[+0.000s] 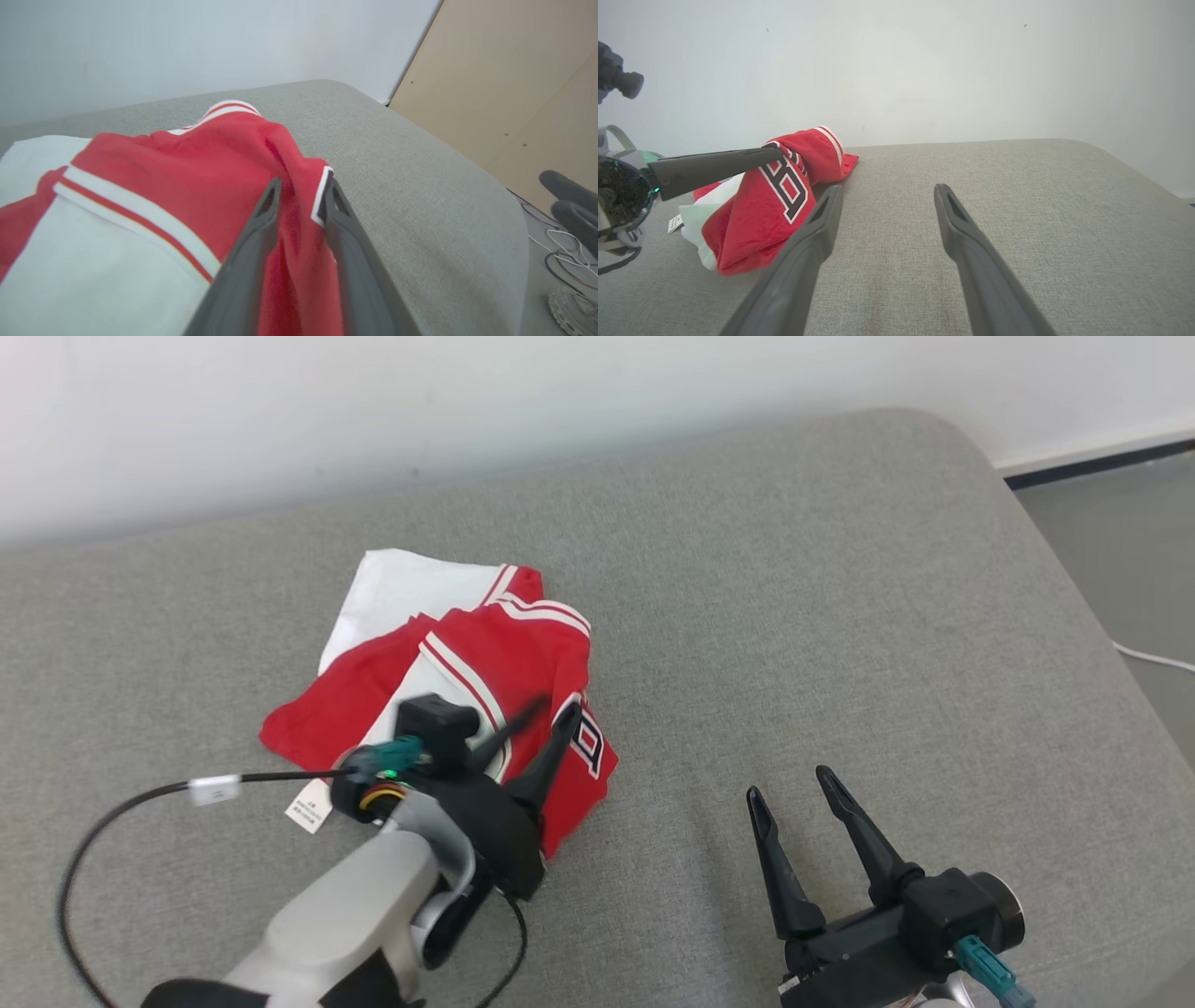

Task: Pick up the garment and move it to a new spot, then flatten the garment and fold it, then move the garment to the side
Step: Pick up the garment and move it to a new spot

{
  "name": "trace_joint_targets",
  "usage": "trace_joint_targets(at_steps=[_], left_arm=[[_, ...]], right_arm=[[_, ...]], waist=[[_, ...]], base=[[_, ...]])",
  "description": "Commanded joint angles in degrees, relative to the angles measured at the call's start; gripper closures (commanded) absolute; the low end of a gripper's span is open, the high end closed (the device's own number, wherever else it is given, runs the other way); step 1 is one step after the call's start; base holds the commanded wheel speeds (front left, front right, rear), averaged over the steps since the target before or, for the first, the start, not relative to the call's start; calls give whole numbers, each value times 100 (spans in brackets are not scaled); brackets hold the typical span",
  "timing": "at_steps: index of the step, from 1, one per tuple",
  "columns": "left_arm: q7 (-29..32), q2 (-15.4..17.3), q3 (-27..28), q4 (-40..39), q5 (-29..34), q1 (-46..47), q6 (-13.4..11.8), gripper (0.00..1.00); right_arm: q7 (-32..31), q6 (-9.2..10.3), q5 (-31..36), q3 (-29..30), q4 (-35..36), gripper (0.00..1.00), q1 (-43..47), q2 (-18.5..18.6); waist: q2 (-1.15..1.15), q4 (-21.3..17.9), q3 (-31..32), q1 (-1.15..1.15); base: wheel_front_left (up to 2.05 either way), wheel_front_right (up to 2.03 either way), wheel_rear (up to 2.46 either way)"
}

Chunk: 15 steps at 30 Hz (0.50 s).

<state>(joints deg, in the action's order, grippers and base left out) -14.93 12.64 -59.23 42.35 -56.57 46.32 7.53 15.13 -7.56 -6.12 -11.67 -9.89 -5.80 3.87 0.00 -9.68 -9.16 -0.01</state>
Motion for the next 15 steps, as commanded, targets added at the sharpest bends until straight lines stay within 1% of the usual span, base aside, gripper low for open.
trace_joint_targets(at_steps=[1,2,6,10,15], left_arm=[[-26,64,372,-107,295,-291,-38,0],[-26,64,372,-107,295,-291,-38,0],[-28,208,1339,-470,981,-929,-122,0],[-29,356,2324,-856,1675,-1676,-271,0],[-30,412,3537,-1440,2530,-2596,-431,0]], right_arm=[[2,13,-17,-13,22,0,84,-1],[2,13,-17,-13,22,0,84,-1],[2,13,-42,-2,22,0,149,30],[2,13,-61,54,38,0,236,60],[2,13,-35,128,63,0,325,56]], waist=[[0,61,116,1],[0,61,116,1],[0,107,275,1],[0,169,414,1],[0,263,542,1]], base=[[0,0,0],[0,0,0],[0,0,0],[0,0,0],[0,0,0]])
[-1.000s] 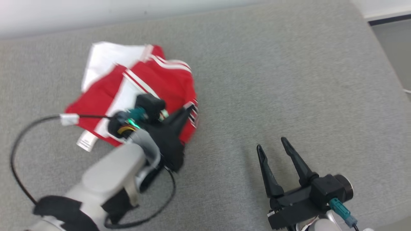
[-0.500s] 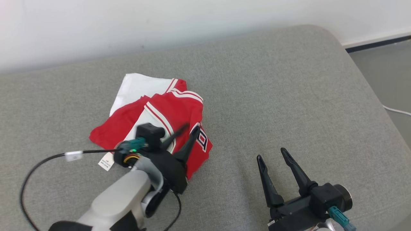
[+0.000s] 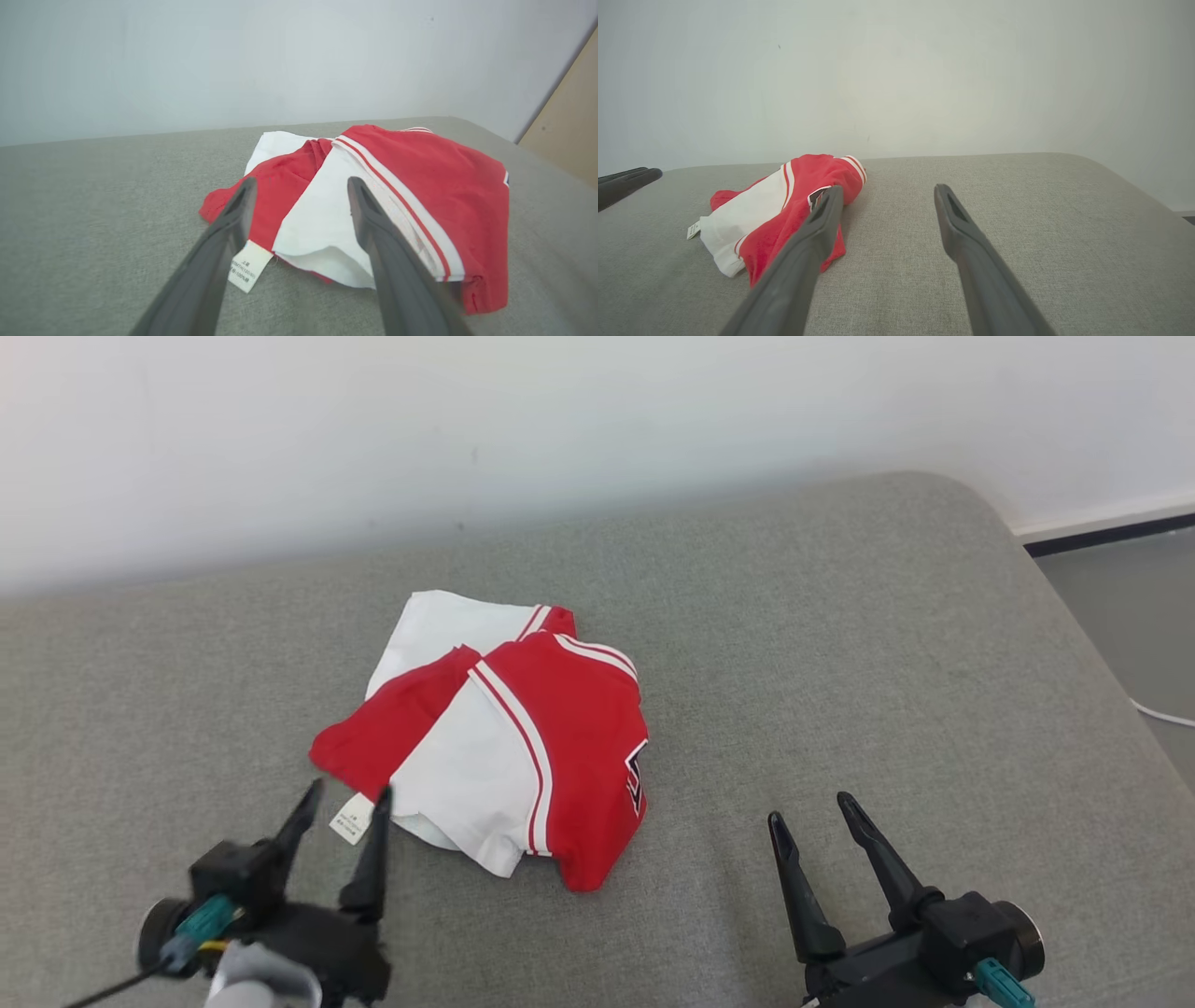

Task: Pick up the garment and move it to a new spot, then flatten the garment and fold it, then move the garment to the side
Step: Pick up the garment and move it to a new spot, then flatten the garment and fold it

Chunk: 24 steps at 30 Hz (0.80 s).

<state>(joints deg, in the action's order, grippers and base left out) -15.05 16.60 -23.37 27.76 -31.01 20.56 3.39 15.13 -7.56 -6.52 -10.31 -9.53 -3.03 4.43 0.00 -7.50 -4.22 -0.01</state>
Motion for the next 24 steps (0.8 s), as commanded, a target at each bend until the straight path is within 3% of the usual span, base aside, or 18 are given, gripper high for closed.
trace_joint_targets(at_steps=[1,13,24], left_arm=[[-18,-13,174,-97,134,-193,-18,0],[-18,-541,2404,-1078,1517,-1882,106,0],[-19,-1109,3571,-1513,2210,-2727,312,0]], right_arm=[[2,13,9,14,29,0,74,-5],[2,13,-25,75,27,0,243,42],[2,13,-34,93,-18,0,366,53]], waist=[[0,65,72,1],[0,167,286,1],[0,158,333,1]], base=[[0,0,0],[0,0,0],[0,0,0]])
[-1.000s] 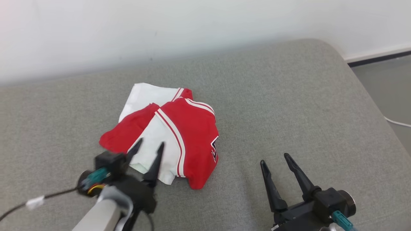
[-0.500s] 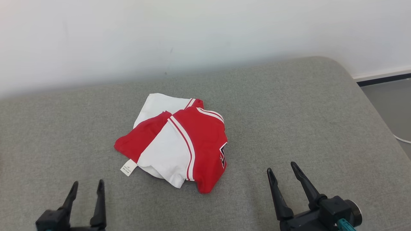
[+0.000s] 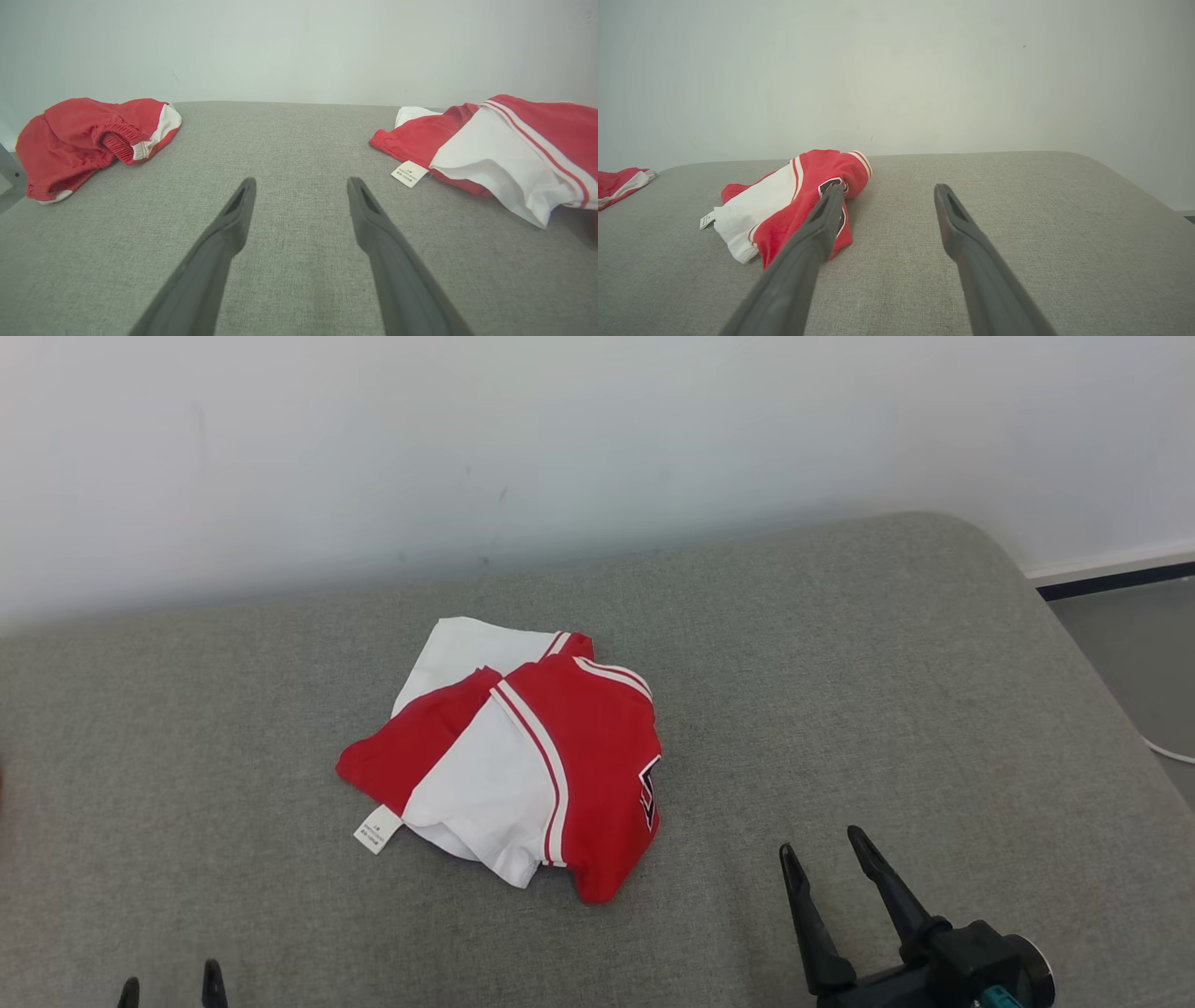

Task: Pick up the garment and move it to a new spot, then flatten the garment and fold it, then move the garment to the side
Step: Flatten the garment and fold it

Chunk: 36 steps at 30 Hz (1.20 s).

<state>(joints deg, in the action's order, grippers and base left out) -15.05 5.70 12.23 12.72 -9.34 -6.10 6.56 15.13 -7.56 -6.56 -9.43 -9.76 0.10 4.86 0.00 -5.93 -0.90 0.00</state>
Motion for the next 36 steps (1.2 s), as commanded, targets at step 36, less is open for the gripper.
trace_joint_targets(at_steps=[36], left_arm=[[-19,-275,-996,240,-164,568,87,0]], right_arm=[[2,13,87,-1977,-2107,0,-2654,37]], waist=[[0,1957,-916,0]], base=[[0,0,0]])
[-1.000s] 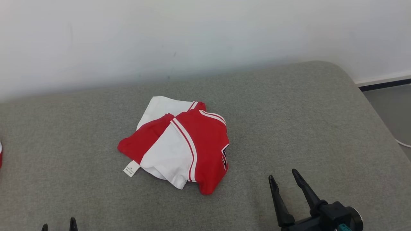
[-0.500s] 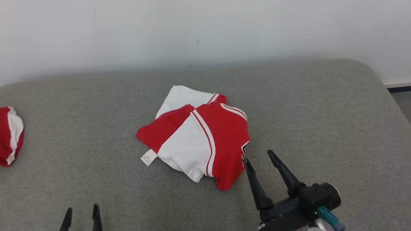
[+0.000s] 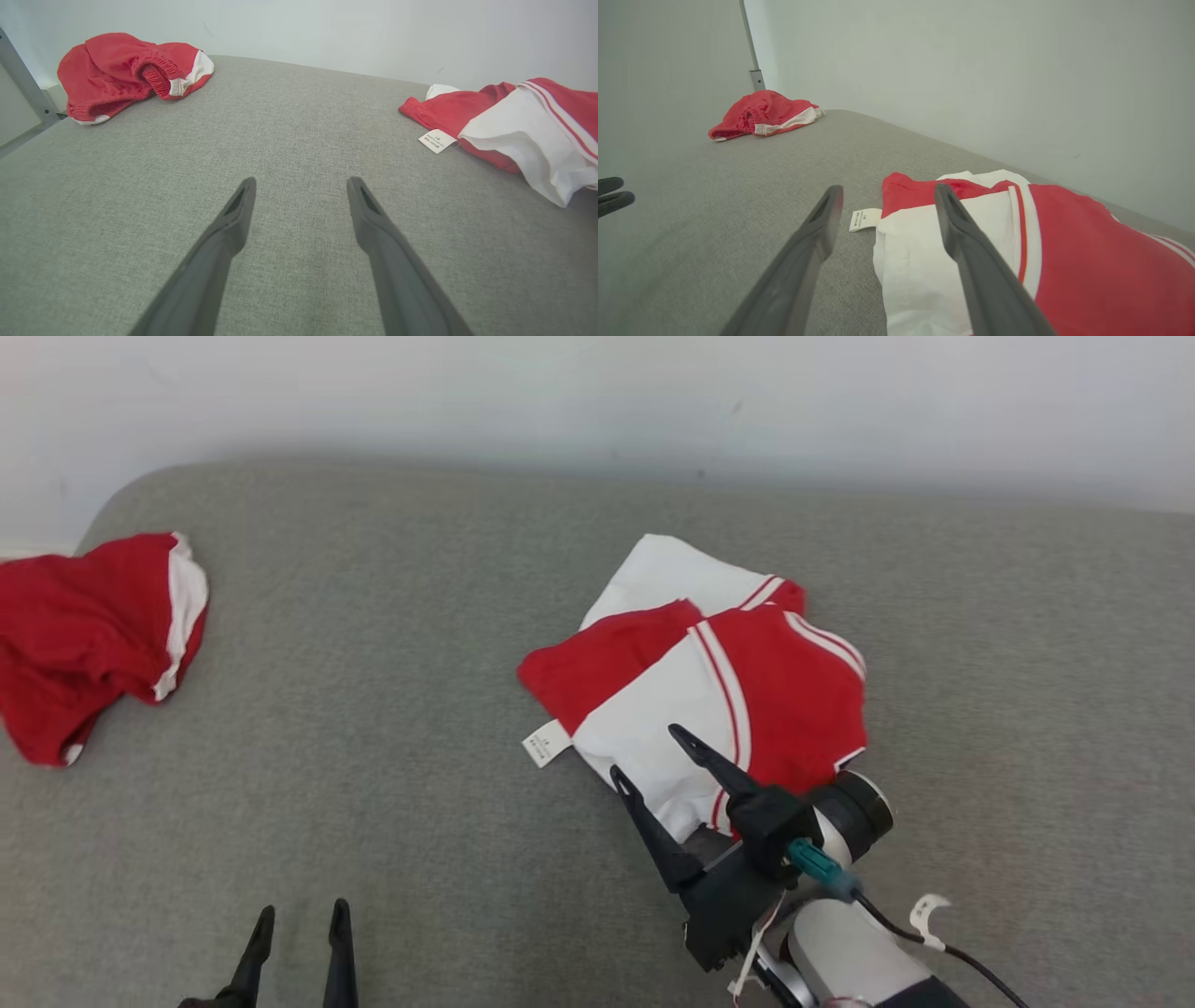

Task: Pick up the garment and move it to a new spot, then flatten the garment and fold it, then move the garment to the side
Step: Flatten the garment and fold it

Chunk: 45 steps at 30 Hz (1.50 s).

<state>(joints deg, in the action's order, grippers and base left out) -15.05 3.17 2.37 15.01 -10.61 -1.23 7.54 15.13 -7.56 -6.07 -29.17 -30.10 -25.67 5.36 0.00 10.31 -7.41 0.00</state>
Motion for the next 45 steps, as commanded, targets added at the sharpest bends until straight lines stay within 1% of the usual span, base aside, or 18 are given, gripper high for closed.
trace_joint_targets(at_steps=[1,9,13,17,18,19,20,21,22,23,29,33,35,38,42,45], left_arm=[[-19,-22,-36,24,-53,94,-11,0],[-19,-26,-156,96,-149,219,-11,0],[-19,-29,-213,124,-162,237,-11,0],[-19,-30,-241,154,-216,231,-11,0],[-19,-29,-248,165,-225,226,-11,0],[-19,-29,-248,172,-241,219,-11,0],[-19,-29,-251,177,-248,210,-11,0],[-19,-30,-253,182,-255,202,-11,0],[-19,-28,-253,191,-267,196,-11,0],[-19,-28,-258,196,-270,194,-11,0],[-19,-29,-266,199,-297,202,-11,0],[-19,-29,-211,172,-281,140,-11,0],[-19,-28,-179,153,-243,96,-11,0],[-19,-30,-143,122,-194,52,-11,0],[-19,-29,-142,79,-173,56,-11,0],[-19,-28,-153,55,-161,59,-11,0]], right_arm=[[1,13,96,-4,-272,0,-172,-30],[-1,13,522,254,-1604,0,-733,-196],[-33,13,695,425,-2024,0,-880,-227],[-74,13,827,508,-2220,0,-937,-245],[-66,13,797,492,-2228,7,-926,-249],[-95,13,759,466,-2244,20,-919,-250],[-107,13,717,437,-2240,53,-914,-251],[-131,13,695,418,-2231,66,-922,-250],[-143,13,663,398,-2221,87,-930,-251],[-162,13,622,382,-2201,100,-930,-251],[-129,13,447,408,-1988,100,-984,-252],[-21,13,249,681,-1561,100,-1108,-247],[1,13,237,968,-1295,100,-1193,-246],[6,13,345,1559,-665,100,-1234,-245],[0,13,543,2438,52,100,-951,-226],[0,13,632,2983,417,100,-664,-173]], waist=[[0,380,-295,0],[0,615,-447,0],[0,652,-447,0],[0,652,-426,0],[0,650,-417,0],[0,643,-407,0],[0,635,-394,0],[0,626,-379,0],[0,615,-365,0],[0,606,-350,0],[0,549,-278,0],[0,456,-180,0],[0,369,-122,0],[0,209,-62,0],[0,-23,13,0],[0,-200,65,0]], base=[[0,0,0],[0,0,0],[0,0,0],[0,0,0],[0,0,0],[0,0,0],[0,0,0],[0,0,0],[0,0,0],[0,0,0],[0,0,0],[0,0,0],[0,0,0],[0,0,0],[0,0,0],[0,0,0]])
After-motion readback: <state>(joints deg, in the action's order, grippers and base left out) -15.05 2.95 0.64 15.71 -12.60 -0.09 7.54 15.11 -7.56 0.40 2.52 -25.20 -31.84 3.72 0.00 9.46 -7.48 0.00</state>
